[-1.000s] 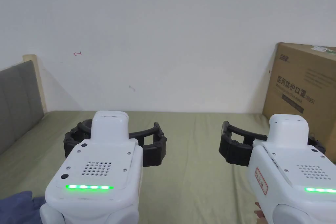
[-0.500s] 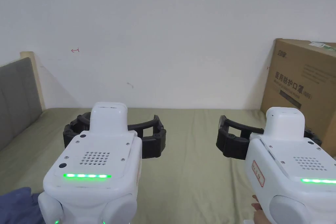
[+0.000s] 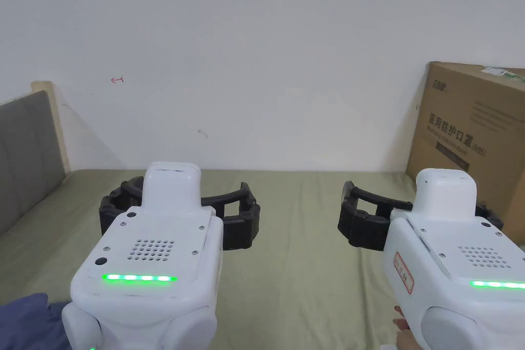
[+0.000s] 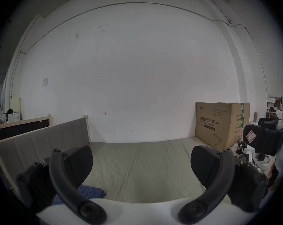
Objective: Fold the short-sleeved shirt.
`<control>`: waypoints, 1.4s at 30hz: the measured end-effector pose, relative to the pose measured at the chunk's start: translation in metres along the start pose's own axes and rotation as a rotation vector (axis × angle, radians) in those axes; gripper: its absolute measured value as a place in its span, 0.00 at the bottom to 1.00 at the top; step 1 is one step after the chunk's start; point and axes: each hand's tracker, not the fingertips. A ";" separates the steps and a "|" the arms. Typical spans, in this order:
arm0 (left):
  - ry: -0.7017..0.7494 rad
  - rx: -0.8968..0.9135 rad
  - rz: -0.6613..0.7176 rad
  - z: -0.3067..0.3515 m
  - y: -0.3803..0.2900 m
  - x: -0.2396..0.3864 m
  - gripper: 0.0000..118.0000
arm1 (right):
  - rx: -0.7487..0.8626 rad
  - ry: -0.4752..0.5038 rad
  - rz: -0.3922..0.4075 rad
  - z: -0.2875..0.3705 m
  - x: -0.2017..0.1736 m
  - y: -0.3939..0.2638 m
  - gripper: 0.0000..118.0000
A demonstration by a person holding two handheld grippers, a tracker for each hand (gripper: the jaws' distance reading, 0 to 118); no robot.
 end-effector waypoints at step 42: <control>-0.005 -0.028 0.022 0.000 -0.005 -0.002 1.00 | -0.020 0.009 -0.005 0.001 -0.003 -0.003 1.00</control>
